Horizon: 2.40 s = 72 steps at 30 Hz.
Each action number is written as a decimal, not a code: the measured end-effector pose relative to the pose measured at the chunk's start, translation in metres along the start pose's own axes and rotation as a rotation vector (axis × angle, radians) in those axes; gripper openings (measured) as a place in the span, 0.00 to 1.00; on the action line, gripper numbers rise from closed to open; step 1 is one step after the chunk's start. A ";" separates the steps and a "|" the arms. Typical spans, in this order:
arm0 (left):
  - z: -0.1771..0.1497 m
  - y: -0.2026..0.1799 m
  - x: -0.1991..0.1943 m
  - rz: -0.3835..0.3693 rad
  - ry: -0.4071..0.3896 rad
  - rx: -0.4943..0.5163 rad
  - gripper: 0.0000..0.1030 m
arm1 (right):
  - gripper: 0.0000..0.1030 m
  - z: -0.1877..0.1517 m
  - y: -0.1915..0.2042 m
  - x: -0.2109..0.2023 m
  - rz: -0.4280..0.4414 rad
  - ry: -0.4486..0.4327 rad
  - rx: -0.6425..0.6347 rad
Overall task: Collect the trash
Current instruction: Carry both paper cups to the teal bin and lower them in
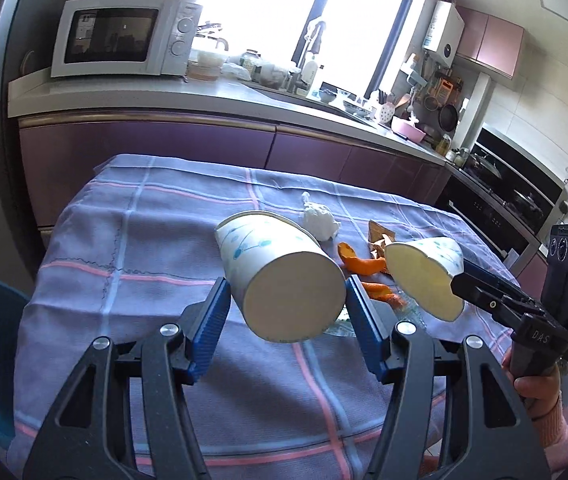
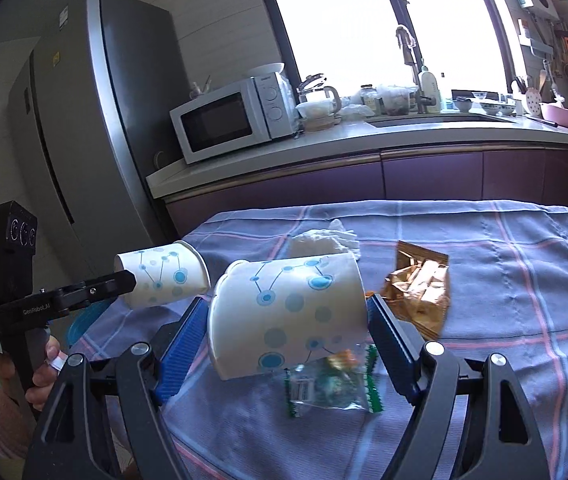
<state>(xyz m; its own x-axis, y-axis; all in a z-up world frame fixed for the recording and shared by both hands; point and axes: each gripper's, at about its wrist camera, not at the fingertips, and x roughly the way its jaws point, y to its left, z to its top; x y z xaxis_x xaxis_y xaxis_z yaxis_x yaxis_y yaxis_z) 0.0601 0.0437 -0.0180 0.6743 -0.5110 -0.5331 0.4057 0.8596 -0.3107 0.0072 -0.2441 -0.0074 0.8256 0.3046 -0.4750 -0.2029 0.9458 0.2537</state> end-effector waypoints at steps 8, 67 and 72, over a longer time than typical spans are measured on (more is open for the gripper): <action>-0.008 0.042 -0.050 0.084 -0.060 -0.073 0.57 | 0.76 0.006 0.049 0.033 0.129 0.046 -0.072; -0.082 0.234 -0.163 0.536 -0.099 -0.399 0.56 | 0.76 0.007 0.264 0.189 0.577 0.336 -0.325; -0.084 0.243 -0.158 0.549 -0.091 -0.409 0.56 | 0.76 0.003 0.272 0.199 0.580 0.359 -0.333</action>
<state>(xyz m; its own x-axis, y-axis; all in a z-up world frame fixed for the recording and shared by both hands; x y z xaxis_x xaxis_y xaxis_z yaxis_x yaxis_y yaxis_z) 0.0003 0.3339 -0.0750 0.7718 0.0155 -0.6356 -0.2622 0.9185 -0.2961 0.1180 0.0735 -0.0300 0.3270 0.7279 -0.6027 -0.7476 0.5894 0.3061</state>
